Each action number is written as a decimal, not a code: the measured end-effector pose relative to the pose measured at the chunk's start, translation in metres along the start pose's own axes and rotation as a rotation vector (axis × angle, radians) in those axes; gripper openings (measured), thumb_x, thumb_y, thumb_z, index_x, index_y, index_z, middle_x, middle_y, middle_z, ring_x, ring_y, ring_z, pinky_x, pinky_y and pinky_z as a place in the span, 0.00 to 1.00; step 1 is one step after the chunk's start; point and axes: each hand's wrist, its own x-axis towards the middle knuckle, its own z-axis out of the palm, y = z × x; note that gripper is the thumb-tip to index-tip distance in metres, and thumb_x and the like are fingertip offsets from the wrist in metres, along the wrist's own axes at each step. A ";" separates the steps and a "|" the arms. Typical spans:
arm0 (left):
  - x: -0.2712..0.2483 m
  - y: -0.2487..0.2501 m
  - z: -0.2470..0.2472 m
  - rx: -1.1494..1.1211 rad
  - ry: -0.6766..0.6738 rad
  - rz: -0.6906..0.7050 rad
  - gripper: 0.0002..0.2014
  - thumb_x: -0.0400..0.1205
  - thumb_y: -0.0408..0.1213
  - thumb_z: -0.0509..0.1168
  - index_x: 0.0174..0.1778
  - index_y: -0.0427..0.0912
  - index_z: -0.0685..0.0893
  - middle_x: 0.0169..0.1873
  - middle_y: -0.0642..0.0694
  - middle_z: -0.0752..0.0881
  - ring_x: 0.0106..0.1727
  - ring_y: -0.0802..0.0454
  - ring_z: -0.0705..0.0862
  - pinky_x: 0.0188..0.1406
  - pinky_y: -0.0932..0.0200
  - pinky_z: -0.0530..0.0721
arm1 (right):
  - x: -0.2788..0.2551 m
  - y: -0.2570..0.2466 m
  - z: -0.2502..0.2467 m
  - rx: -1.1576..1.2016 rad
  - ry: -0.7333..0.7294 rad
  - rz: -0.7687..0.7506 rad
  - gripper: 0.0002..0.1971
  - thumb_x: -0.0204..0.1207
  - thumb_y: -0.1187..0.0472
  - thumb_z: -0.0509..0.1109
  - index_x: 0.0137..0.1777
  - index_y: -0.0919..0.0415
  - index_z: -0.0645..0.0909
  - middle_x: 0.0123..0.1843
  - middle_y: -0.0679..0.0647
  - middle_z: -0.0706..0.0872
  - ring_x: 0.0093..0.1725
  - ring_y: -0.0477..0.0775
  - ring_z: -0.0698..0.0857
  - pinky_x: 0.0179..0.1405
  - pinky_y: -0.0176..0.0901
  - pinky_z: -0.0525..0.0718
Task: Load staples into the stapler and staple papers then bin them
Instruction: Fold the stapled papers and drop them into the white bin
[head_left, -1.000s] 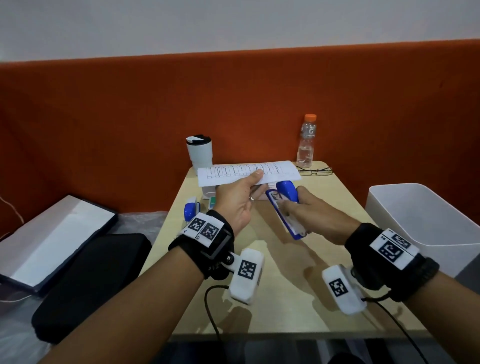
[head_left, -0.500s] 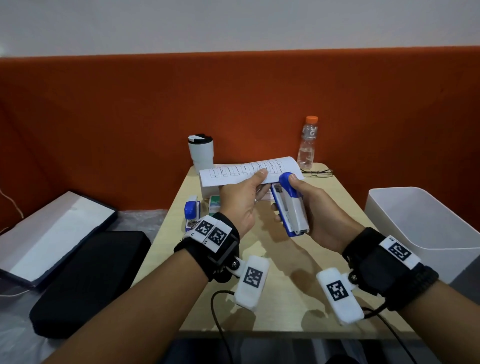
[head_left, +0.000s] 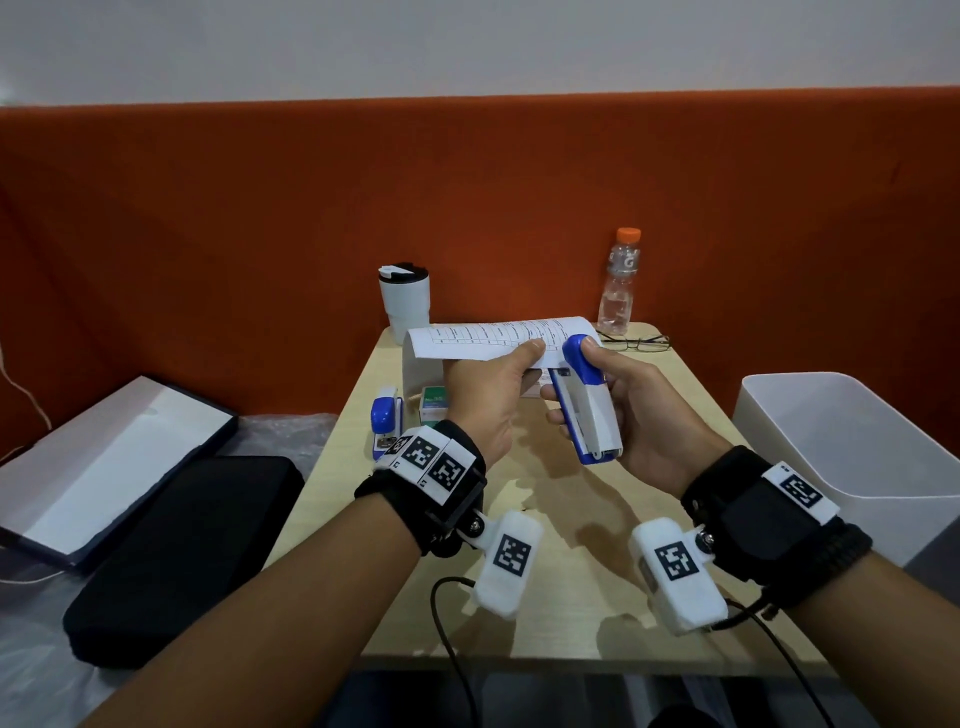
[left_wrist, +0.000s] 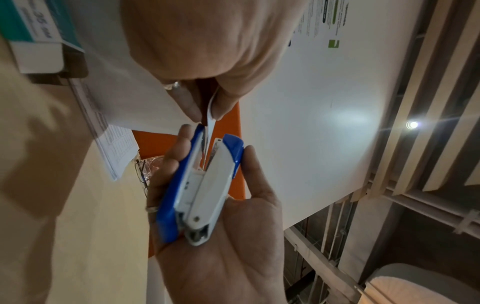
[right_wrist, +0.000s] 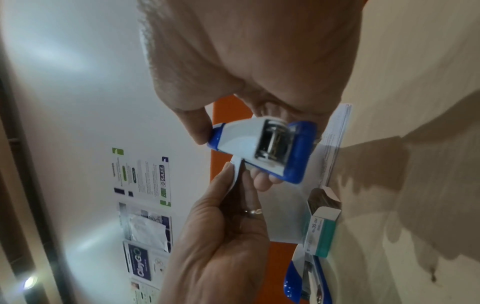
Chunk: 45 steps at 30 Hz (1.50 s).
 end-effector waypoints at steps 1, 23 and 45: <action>0.000 -0.001 -0.001 0.009 -0.002 0.004 0.20 0.79 0.22 0.76 0.67 0.30 0.84 0.57 0.35 0.92 0.57 0.40 0.93 0.49 0.54 0.94 | 0.000 0.000 0.000 0.018 0.000 0.005 0.23 0.86 0.40 0.69 0.71 0.55 0.86 0.64 0.61 0.95 0.47 0.58 0.93 0.56 0.53 0.87; -0.005 -0.013 0.001 0.055 -0.043 -0.010 0.15 0.80 0.22 0.76 0.62 0.29 0.87 0.52 0.37 0.94 0.41 0.52 0.95 0.47 0.58 0.94 | 0.005 0.001 0.000 0.070 0.013 0.044 0.25 0.82 0.35 0.73 0.64 0.56 0.87 0.47 0.57 0.92 0.34 0.53 0.84 0.33 0.42 0.86; -0.009 -0.016 0.002 0.064 -0.019 -0.057 0.19 0.78 0.22 0.78 0.65 0.31 0.86 0.57 0.38 0.93 0.59 0.42 0.93 0.57 0.54 0.93 | 0.017 0.013 -0.003 0.088 0.134 -0.079 0.22 0.79 0.43 0.80 0.61 0.62 0.90 0.49 0.63 0.90 0.33 0.57 0.84 0.35 0.47 0.86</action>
